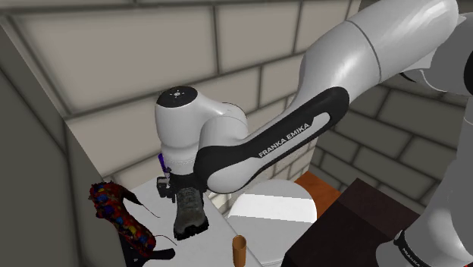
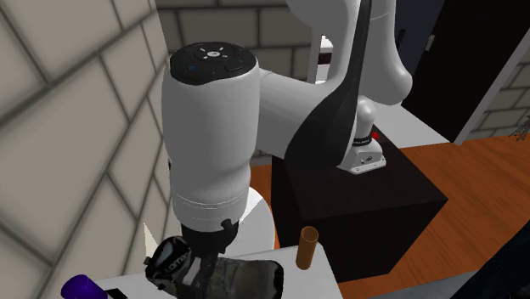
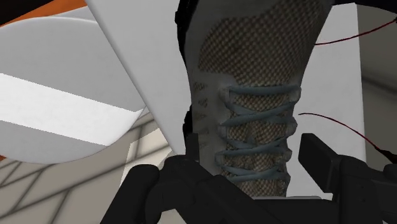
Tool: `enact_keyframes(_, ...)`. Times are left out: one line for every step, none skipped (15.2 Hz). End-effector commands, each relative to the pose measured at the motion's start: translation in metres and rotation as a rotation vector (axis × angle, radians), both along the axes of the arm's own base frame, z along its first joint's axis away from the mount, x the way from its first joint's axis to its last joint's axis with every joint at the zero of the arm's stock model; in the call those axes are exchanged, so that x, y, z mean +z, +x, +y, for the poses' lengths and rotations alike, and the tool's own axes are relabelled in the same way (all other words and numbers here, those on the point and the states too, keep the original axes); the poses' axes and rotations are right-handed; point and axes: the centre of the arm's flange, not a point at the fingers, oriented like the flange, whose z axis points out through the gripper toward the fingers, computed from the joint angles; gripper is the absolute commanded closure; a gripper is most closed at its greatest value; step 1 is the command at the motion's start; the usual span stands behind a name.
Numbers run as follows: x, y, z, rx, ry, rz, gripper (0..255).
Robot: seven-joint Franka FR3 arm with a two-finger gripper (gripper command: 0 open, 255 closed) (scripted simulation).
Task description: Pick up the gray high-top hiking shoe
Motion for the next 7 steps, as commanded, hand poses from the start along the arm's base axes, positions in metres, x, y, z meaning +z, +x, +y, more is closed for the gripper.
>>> enact_keyframes(0.011,-0.001,-0.001,0.000,0.001,-0.002,255)
enact_keyframes(0.017,-0.001,-0.001,0.000,0.001,-0.002,255)
enact_keyframes(0.022,-0.001,-0.001,0.000,0.001,-0.002,255)
enact_keyframes(0.027,-0.001,-0.001,0.000,0.001,-0.002,255)
enact_keyframes(0.033,-0.001,-0.001,0.000,0.001,-0.002,255)
enact_keyframes(0.033,-0.001,-0.001,0.000,0.001,-0.002,255)
enact_keyframes(0.033,-0.001,-0.001,0.000,0.001,-0.002,255)
